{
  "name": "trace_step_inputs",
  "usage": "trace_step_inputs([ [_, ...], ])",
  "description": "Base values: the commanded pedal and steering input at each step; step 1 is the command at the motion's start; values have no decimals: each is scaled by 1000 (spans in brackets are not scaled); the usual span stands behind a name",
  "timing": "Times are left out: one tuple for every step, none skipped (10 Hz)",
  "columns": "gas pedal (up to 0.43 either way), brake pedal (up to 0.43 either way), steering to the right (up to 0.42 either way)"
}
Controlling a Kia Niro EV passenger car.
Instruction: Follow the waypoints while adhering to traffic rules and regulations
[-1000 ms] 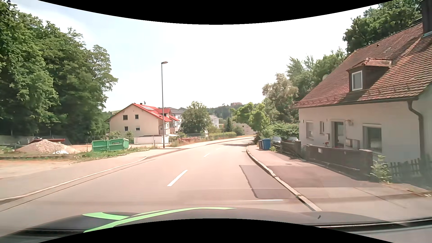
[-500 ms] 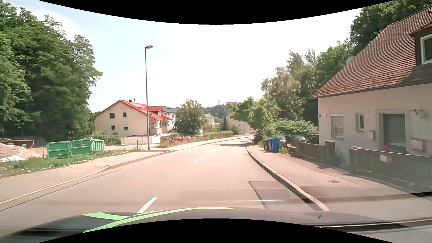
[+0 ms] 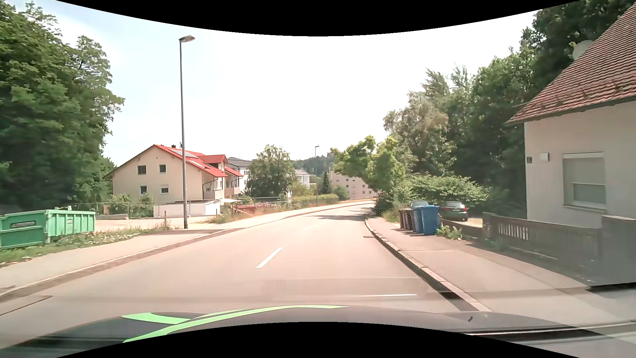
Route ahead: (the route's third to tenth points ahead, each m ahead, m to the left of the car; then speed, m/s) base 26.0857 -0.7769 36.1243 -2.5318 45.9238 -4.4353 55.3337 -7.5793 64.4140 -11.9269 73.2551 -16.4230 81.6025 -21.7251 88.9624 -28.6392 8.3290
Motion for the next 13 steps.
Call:
trace_step_inputs([
  [0, 18, 24],
  [0, 18, 25],
  [0, 12, 28],
  [0, 6, 28],
  [0, 0, 28],
  [0, 0, 28],
  [0, 0, 27],
  [0, 0, 27],
  [0, 0, 27],
  [0, 0, 27],
  [0, 0, 27],
  [0, 0, 27],
  [0, 0, 27],
])
